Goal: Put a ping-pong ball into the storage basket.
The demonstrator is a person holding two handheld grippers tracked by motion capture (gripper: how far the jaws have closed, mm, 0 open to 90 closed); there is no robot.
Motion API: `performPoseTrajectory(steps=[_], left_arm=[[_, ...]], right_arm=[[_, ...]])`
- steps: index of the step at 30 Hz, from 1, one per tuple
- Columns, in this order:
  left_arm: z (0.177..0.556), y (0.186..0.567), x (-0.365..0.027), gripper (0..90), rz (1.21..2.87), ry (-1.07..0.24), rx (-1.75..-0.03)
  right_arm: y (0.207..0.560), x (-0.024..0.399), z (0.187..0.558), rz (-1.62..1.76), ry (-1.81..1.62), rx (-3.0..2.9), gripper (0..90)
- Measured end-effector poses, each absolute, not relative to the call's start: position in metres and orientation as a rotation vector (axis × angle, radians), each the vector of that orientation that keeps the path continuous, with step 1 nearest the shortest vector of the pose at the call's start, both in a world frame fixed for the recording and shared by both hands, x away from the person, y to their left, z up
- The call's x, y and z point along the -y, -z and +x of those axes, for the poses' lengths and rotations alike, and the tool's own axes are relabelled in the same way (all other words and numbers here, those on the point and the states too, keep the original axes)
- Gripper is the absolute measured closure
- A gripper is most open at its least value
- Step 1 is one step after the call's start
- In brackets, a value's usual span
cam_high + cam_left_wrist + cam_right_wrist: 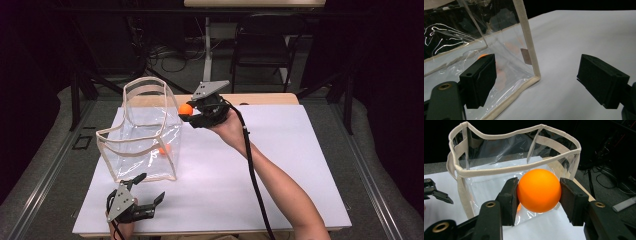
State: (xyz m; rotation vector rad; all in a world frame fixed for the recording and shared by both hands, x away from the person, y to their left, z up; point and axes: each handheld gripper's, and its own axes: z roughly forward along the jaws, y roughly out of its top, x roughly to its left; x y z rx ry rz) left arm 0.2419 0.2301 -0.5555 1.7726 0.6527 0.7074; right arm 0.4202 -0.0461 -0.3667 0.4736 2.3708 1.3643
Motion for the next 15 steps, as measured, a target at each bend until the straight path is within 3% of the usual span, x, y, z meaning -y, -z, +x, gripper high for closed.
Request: performPoseTrajectory(steps=[15], left_arm=[[0.2417,0.5554,-0.2305,15.7,1.772,-0.71,-0.653]], right_arm=[[0.3571,0.0381,0.4181,0.445,-1.359,-2.359,50.8]])
